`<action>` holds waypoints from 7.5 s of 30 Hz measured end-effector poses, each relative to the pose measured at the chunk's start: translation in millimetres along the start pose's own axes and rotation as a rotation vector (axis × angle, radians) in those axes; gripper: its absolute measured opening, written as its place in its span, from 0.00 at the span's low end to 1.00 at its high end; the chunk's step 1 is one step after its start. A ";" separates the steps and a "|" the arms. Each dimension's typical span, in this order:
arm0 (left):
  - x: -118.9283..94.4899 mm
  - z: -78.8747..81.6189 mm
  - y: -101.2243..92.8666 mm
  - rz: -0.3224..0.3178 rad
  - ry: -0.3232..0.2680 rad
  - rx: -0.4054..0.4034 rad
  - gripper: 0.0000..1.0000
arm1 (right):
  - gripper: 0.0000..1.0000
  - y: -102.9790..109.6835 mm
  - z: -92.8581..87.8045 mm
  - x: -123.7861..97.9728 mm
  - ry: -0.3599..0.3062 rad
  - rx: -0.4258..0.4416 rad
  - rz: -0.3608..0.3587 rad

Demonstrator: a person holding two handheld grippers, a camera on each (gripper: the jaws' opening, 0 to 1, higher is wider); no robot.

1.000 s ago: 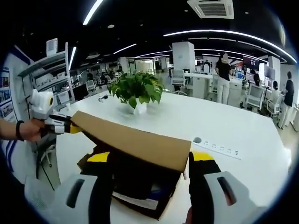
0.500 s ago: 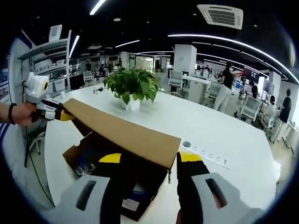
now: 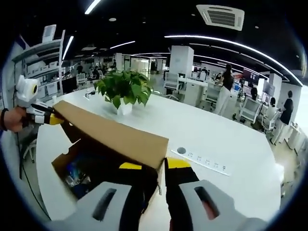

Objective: Operate the shoe box by opening the lid, removing the specified soft item, and placing it in the target area until the item is outside and the box remains undamaged.

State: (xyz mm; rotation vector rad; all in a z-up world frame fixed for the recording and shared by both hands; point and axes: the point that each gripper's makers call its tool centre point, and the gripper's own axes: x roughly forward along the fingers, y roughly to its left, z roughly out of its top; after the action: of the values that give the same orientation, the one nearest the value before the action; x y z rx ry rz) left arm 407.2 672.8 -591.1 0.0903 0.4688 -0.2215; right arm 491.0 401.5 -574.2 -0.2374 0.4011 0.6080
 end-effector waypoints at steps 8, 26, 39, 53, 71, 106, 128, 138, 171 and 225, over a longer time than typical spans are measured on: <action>6.5 4.4 6.8 0.005 -0.022 -0.001 0.05 | 0.03 -3.1 -0.5 9.3 0.000 0.028 0.001; 24.0 -1.3 15.3 0.006 -0.012 -0.005 0.04 | 0.00 -10.4 -17.1 27.8 0.044 0.049 0.012; 36.4 -27.7 14.5 -0.011 0.047 -0.017 0.03 | 0.00 -13.9 -51.8 35.7 0.123 0.097 0.025; 46.8 -49.0 13.9 -0.026 0.103 -0.038 0.03 | 0.00 -6.2 -64.6 39.9 0.157 0.117 0.035; 56.5 -48.4 19.5 -0.025 0.114 -0.065 0.02 | 0.00 -4.8 -66.3 51.0 0.156 0.160 0.036; 69.5 -46.6 24.5 -0.011 0.145 -0.054 0.03 | 0.00 -3.9 -73.0 71.9 0.210 0.269 0.053; 56.5 -59.9 31.8 -0.024 0.221 -0.086 0.03 | 0.00 9.4 -77.5 70.4 0.274 0.231 0.130; 66.7 -60.9 34.9 -0.010 0.237 -0.087 0.04 | 0.01 6.7 -82.0 80.2 0.289 0.227 0.110; 72.0 -61.1 36.0 0.022 0.248 -0.015 0.09 | 0.02 5.7 -92.9 87.6 0.315 0.336 0.063; -19.0 -77.2 18.2 -0.041 0.106 -0.161 0.21 | 0.18 18.4 -131.3 -33.4 0.287 0.390 0.078</action>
State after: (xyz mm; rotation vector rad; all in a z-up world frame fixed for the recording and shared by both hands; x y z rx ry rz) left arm 361.1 704.6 -650.3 -0.0655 0.5929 -0.2195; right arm 416.4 355.9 -679.3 0.0667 0.7983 0.5606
